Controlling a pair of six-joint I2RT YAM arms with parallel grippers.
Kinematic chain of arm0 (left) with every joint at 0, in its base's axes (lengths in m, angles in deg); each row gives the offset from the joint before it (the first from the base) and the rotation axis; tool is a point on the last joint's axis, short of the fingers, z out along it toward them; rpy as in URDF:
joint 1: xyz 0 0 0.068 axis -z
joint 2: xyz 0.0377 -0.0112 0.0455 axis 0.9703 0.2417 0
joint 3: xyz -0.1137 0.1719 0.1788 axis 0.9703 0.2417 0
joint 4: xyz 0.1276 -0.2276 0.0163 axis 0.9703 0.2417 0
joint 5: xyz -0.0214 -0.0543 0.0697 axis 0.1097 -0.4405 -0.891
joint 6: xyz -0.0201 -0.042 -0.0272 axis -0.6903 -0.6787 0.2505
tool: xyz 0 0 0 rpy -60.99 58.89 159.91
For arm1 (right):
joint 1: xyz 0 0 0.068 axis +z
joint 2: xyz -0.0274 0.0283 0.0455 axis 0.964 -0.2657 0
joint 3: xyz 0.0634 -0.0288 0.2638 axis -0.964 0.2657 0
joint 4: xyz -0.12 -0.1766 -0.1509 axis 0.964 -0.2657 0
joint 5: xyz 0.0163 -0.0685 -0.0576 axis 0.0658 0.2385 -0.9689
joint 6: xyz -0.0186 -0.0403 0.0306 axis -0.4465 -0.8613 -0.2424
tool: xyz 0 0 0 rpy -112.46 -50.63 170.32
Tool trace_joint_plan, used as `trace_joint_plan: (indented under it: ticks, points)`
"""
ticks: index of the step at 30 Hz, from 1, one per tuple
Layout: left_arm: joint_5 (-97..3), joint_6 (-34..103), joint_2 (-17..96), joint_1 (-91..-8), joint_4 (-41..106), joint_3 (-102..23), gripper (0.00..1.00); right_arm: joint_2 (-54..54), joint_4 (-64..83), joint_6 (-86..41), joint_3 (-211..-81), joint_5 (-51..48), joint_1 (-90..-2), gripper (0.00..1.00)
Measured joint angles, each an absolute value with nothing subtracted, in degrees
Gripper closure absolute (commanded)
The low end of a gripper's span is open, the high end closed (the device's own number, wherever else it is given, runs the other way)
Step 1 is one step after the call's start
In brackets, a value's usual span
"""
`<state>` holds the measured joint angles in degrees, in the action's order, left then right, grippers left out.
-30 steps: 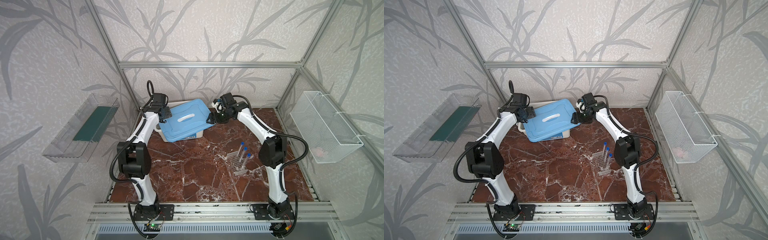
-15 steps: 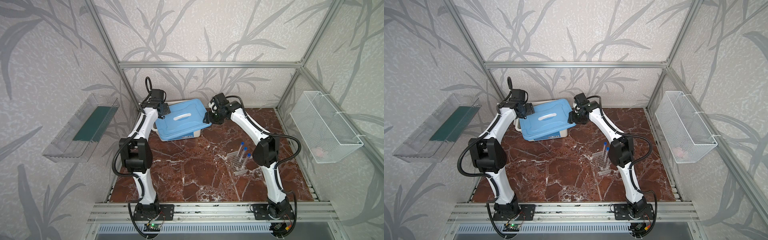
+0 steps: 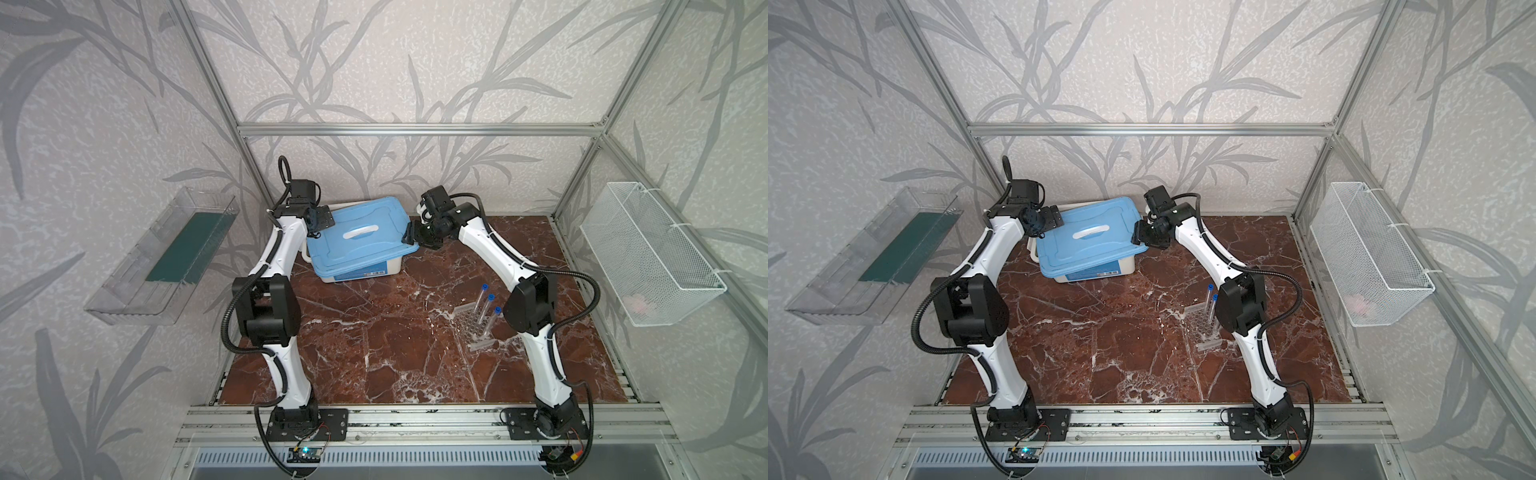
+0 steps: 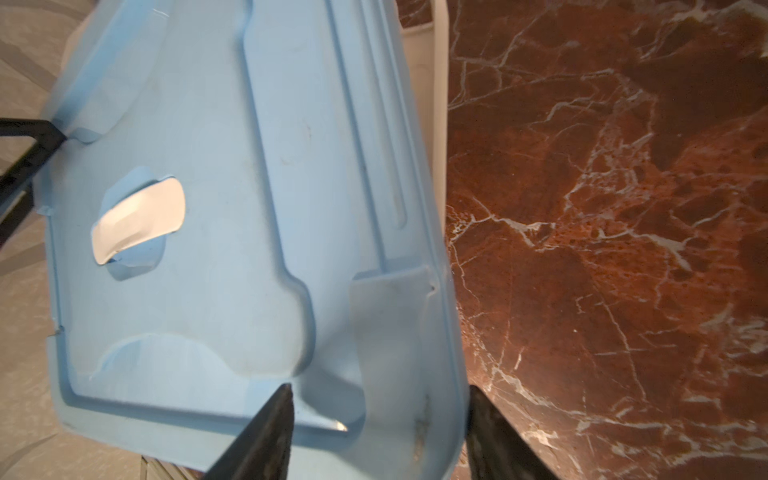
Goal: Organize the chemistry lab equipment
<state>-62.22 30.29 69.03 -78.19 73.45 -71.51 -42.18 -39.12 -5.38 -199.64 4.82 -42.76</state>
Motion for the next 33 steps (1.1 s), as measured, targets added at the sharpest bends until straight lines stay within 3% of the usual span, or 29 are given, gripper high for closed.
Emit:
trace_joint_plan:
  ticks: [19, 24, 33]
  points:
    - [-60.6, 30.7, 71.5, -79.1, 70.5, -73.1, 0.01, -49.4, -39.1, -5.4, -210.0, 7.0, -40.9, 0.24]
    - [-57.8, 30.7, 72.9, -79.2, 67.9, -73.9, 0.01, -49.7, -39.0, -7.3, -209.3, 8.7, -41.0, 0.13]
    - [-58.2, 30.5, 77.1, -78.9, 68.9, -79.6, 0.04, -47.5, -37.9, -11.7, -204.3, 11.5, -42.2, 0.11]
